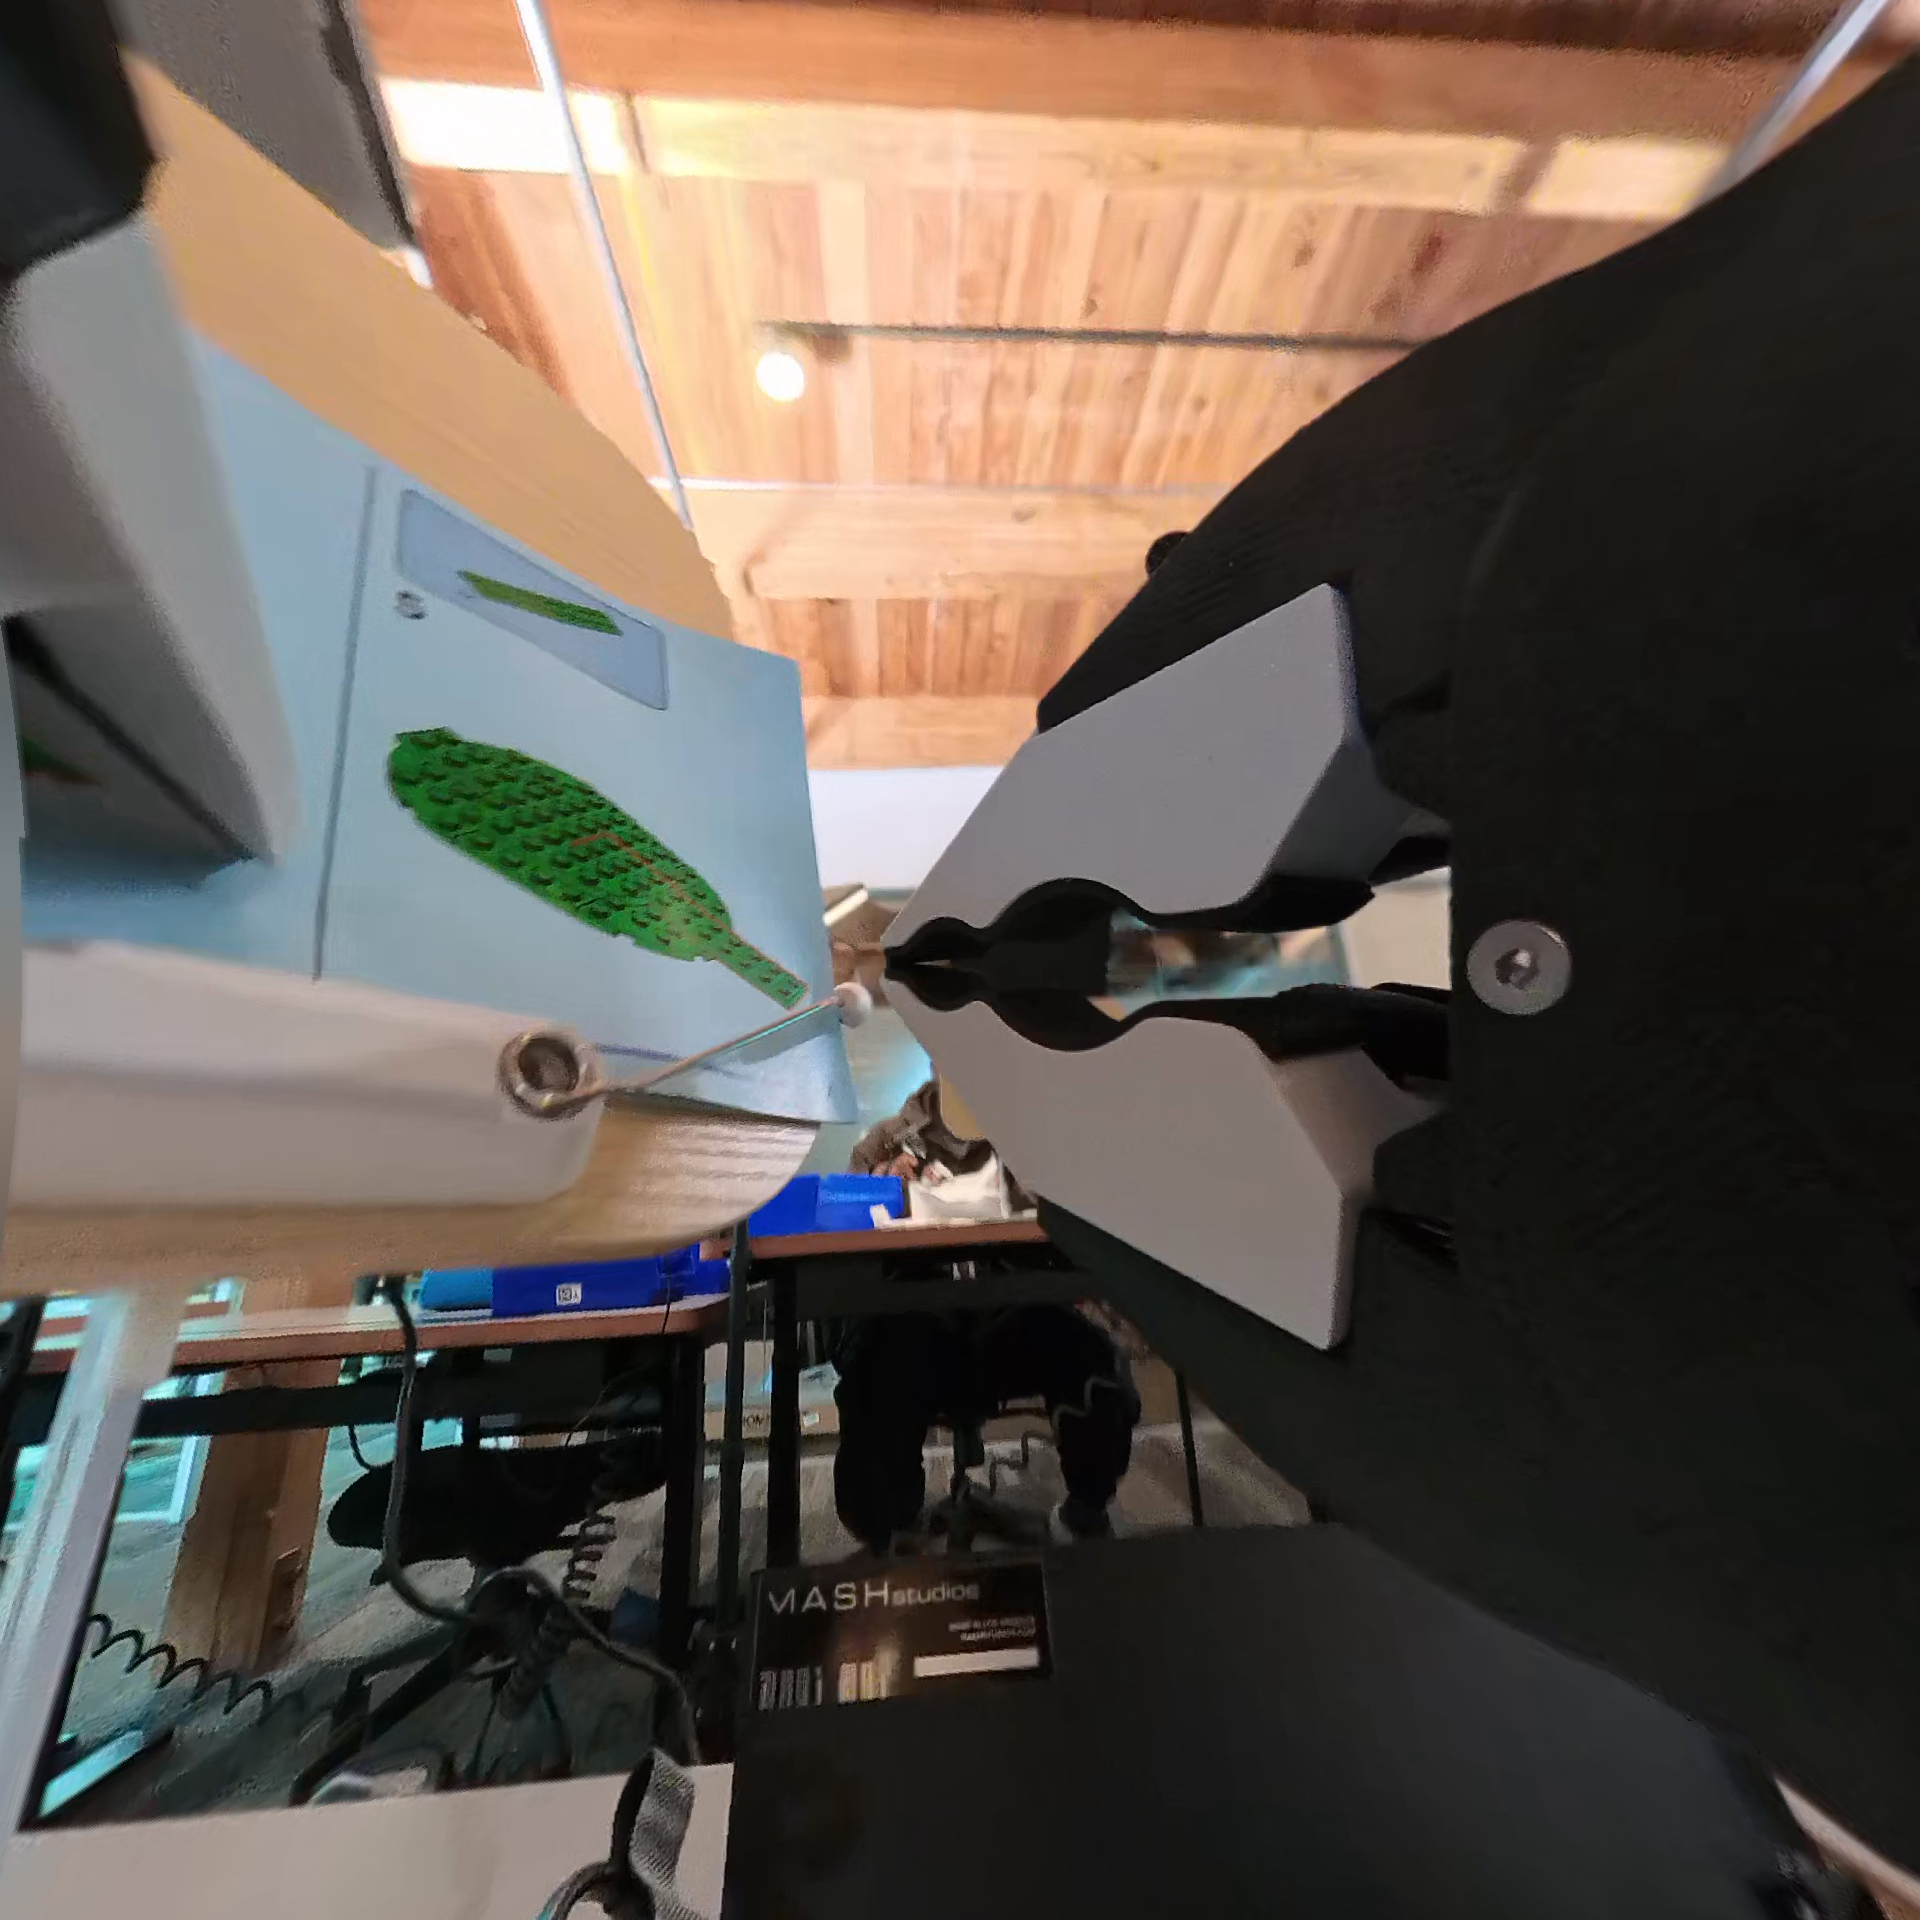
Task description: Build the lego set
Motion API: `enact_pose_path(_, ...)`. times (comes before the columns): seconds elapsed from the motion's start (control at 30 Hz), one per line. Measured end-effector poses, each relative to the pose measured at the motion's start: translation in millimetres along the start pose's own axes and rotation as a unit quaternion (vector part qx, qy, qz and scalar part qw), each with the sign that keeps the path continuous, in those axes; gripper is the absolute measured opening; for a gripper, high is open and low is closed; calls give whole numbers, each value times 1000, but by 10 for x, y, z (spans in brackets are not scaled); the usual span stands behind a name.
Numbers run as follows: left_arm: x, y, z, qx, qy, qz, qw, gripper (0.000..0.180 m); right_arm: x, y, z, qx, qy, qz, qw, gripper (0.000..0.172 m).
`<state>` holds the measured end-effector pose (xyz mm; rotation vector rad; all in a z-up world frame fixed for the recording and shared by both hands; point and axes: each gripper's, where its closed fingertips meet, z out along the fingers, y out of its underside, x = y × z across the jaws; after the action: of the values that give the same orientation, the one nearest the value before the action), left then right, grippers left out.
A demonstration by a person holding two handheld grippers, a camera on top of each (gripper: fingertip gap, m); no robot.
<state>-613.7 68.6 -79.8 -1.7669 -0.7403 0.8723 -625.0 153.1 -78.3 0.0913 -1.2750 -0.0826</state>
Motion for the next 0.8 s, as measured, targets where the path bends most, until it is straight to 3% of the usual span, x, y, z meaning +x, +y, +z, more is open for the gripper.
enact_pose_path(0.1, 12, -1, 4, -3, 4, -4, 1000, 0, -37, 145, 18, -35, -37, 117, 992, 0)
enact_pose_path(0.17, 76, -52, -6, 10, 23, -3, 1000, 0, -134, 218, -4, -51, -92, 306, 946, 0)
enact_pose_path(0.2, 141, -129, -27, 28, 41, -3, 999, 0, -168, 201, -29, -45, -125, 425, 895, 0)
enact_pose_path(0.23, 200, -220, -52, 47, 56, -1, 997, 0, -155, 182, -49, -36, -148, 544, 825, 2)
enact_pose_path(0.3, 249, -369, -45, 62, 60, 17, 996, 0, -65, 148, -61, -10, -179, 734, 655, 13)
enact_pose_path(0.37, 332, -437, 57, 48, 78, 31, 995, 0, -24, 94, -32, 7, -215, 840, 499, 25)
enact_pose_path(0.43, 328, -410, 202, 16, 68, 45, 997, 0, -79, 29, 15, -1, -249, 879, 407, 38)
enact_pose_path(0.5, 288, -355, 304, -10, 51, 53, 997, 0, -143, -51, 47, -8, -275, 891, 363, 43)
enact_pose_path(0.57, 234, -283, 366, -28, 34, 60, 997, 0, -172, -111, 68, -9, -286, 894, 345, 42)
enact_pose_path(0.8, 226, -269, 386, -23, 33, 55, 998, 0, -125, -132, 124, -2, -248, 902, 353, 4)
